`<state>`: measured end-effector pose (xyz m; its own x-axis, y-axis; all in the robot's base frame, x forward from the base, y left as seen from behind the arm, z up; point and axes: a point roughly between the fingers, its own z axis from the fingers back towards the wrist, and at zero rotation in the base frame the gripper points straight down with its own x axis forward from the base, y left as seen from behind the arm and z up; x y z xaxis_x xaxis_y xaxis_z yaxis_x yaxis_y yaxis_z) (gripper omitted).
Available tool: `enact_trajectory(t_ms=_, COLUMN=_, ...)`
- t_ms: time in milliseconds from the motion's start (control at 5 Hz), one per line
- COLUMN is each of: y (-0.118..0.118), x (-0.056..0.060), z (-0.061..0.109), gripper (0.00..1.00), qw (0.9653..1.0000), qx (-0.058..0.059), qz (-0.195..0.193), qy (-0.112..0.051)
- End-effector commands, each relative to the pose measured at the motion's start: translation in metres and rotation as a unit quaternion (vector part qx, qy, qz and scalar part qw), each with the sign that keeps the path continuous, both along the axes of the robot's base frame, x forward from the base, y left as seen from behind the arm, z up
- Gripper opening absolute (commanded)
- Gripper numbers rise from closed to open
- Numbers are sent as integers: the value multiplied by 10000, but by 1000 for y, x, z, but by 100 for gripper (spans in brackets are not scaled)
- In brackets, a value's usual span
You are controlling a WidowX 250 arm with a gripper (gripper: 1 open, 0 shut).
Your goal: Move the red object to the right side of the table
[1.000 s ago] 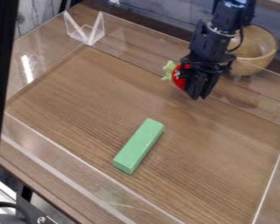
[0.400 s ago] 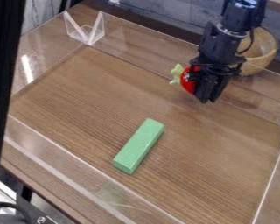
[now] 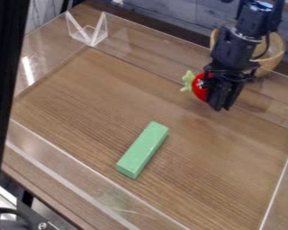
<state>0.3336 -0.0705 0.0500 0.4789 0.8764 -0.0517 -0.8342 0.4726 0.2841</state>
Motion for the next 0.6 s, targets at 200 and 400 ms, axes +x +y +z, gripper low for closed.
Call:
enact_trajectory(t_ms=200, y=-17, x=0, z=24, gripper=0, qw=9994, qx=-126, qz=31, qy=-320)
enact_trajectory(t_ms=400, y=-22, x=-3, z=20, gripper=0, qw=9994, qx=-150, qz=70, qy=-312)
